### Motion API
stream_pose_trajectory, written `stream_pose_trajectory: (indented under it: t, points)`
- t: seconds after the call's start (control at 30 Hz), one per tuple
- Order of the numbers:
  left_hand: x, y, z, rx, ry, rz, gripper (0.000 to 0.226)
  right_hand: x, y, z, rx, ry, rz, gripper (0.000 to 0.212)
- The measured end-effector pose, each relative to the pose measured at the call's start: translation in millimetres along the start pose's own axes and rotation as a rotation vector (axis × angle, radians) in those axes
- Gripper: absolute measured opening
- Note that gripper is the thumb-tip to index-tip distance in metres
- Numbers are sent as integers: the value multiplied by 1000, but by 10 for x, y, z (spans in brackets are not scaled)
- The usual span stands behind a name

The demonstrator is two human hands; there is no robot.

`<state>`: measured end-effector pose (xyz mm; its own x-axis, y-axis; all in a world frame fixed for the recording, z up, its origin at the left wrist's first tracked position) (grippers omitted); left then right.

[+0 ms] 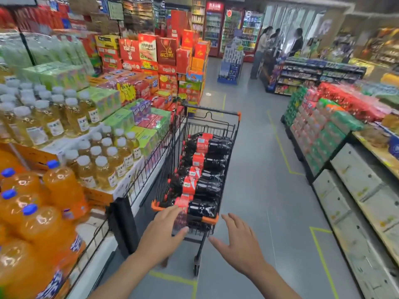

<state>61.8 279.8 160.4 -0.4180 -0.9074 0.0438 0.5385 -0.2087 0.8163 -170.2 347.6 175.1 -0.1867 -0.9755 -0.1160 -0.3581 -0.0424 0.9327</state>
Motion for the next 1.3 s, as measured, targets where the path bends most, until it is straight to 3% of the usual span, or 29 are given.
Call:
stream_pose_trajectory:
  t: [0.5,0.9,1.03,1.3]
  points:
    - [2257,-101,-433,-38,47,-76,55,2372,114,224,-29,0,-68,83]
    - [3699,-400,-548,-129,259,-51,61,4305,211,532,-74,142,-179,96]
    - [4187,-385,-691,-239,341,-34,60,4773,195,525,-77,151,-202,84]
    - [5492,-426,-1342,-465,525,-28,61,5615,73,412,-141,114,-234,86]
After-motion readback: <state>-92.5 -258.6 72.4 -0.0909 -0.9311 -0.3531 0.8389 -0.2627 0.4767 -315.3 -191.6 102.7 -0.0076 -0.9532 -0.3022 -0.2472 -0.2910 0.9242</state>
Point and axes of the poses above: each hand's wrist, its own x-axis towards the middle knuckle, its own y-axis out of the back of the hand, z = x × y, the point moved 3 cm from there along x, towards the middle knuckle, and after that the axes turned 5 degrees about -y, right-handed, at the moved point
